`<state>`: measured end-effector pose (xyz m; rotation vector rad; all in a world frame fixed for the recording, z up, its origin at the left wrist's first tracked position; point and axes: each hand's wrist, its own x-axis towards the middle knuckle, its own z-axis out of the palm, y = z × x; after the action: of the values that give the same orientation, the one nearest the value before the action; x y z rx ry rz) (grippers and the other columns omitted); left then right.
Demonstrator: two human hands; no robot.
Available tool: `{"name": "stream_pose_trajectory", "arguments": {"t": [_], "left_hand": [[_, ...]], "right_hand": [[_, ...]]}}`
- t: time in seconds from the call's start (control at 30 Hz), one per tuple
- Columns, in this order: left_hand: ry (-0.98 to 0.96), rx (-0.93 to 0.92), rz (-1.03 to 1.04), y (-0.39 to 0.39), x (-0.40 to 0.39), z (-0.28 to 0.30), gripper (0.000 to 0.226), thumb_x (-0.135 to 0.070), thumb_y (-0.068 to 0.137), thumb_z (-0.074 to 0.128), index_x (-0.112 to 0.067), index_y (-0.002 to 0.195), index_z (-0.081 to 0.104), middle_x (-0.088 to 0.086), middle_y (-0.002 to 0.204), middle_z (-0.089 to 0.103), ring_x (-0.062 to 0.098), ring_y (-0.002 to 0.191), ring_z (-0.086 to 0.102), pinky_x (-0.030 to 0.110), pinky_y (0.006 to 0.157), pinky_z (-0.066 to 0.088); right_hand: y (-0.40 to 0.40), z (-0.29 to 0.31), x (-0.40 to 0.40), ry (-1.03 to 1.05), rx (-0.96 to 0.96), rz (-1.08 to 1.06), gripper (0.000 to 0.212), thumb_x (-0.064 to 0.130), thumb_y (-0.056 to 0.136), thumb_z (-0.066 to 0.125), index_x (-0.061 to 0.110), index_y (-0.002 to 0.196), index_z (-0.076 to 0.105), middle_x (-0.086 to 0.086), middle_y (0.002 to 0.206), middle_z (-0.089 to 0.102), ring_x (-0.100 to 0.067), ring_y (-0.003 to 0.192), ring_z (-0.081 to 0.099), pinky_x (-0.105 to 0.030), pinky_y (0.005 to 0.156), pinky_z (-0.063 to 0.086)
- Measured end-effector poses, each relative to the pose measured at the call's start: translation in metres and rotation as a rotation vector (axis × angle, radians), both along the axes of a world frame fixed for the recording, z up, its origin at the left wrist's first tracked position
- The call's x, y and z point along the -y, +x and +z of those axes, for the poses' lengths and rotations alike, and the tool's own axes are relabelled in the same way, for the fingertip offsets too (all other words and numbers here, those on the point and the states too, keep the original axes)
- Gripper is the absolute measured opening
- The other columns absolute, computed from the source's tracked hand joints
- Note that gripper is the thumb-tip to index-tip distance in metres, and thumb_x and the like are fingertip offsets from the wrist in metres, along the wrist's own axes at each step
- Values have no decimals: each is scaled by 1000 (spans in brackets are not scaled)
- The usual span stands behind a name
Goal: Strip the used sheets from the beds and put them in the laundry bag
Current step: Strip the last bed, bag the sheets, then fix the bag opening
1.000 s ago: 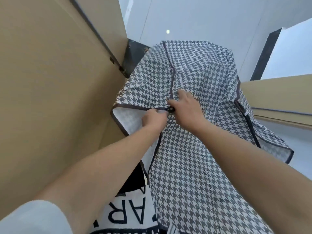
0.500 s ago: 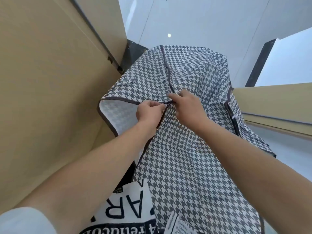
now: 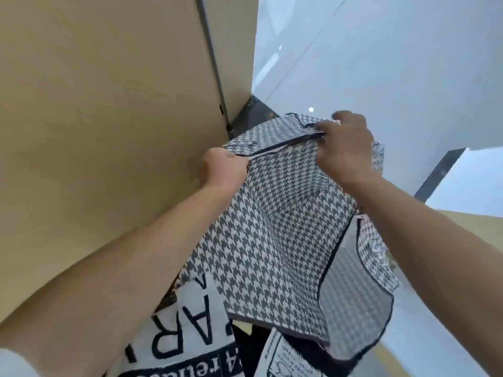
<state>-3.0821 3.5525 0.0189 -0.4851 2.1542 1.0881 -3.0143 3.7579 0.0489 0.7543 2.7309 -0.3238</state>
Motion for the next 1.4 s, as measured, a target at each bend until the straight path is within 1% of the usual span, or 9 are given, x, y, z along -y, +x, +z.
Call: {"name": "stream_pose_trajectory", "arguments": {"t": [0.17, 0.27, 0.4, 0.5, 0.6, 0.73, 0.93, 1.23, 1.4], "left_hand": [[-68, 7, 3, -2, 14, 1, 12, -22, 83, 79, -15, 78, 69, 3, 71, 63, 18, 60, 48, 31, 56, 38], [-64, 20, -17, -4, 18, -6, 26, -17, 81, 79, -18, 64, 59, 2, 61, 56, 18, 57, 43, 31, 55, 34], [-97, 29, -13, -20, 30, -7, 30, -7, 85, 69, -16, 67, 47, 1, 65, 44, 20, 64, 37, 28, 52, 29], [-125, 54, -45, -29, 38, -2, 20, -21, 87, 74, -6, 74, 68, 2, 76, 68, 24, 72, 63, 34, 65, 55], [-79, 147, -73, -27, 40, 1, 24, -30, 73, 73, -8, 83, 72, 15, 97, 76, 32, 91, 72, 43, 85, 61], [-31, 224, -9, -13, 46, -2, 20, -21, 83, 80, -2, 84, 75, 9, 73, 70, 23, 63, 58, 29, 59, 42], [1, 288, 106, -17, 68, -5, 22, -17, 88, 77, 3, 96, 75, 14, 90, 77, 29, 73, 69, 33, 60, 42], [-4, 390, 10, 2, 76, -16, 18, -18, 92, 75, -1, 88, 69, 4, 64, 58, 18, 54, 48, 25, 48, 32], [-47, 416, -35, 25, 85, -22, 18, -14, 91, 70, -6, 76, 66, 6, 62, 58, 21, 56, 49, 25, 46, 30]], "right_hand": [[-31, -2, 75, -16, 101, 574, 53, 42, 98, 64, 29, 147, 50, -3, 150, 54, -29, 149, 36, -58, 125, 13], [-43, -25, 90, -7, 125, 567, 22, 26, 102, 60, 23, 122, 69, -1, 107, 69, -24, 111, 59, -51, 116, 34], [-43, -31, 58, 90, 2, 489, 19, 22, 104, 58, 21, 114, 74, -1, 93, 70, -22, 89, 51, -42, 94, 43], [-44, -27, 11, 232, -25, 300, 17, 26, 102, 62, 25, 107, 78, -1, 87, 74, -24, 83, 58, -37, 80, 45], [-46, -23, 12, 257, 82, 252, 22, 20, 97, 65, 27, 115, 74, 2, 99, 74, -24, 99, 65, -34, 87, 47], [-47, -18, 84, -18, 92, 652, 62, 32, 92, 72, 40, 149, 48, 7, 152, 53, -26, 149, 36, -60, 125, 17], [-64, -36, 97, -79, 43, 826, 17, 37, 99, 65, 40, 112, 75, 18, 108, 73, -21, 120, 53, -49, 112, 31], [-62, -30, 78, 27, 130, 581, 23, 29, 98, 66, 36, 118, 76, 9, 129, 70, -28, 142, 43, -56, 122, 17], [-25, -35, 133, -8, 251, 946, 36, 27, 93, 66, 39, 127, 67, 8, 136, 65, -25, 153, 30, -68, 121, -11]]}}
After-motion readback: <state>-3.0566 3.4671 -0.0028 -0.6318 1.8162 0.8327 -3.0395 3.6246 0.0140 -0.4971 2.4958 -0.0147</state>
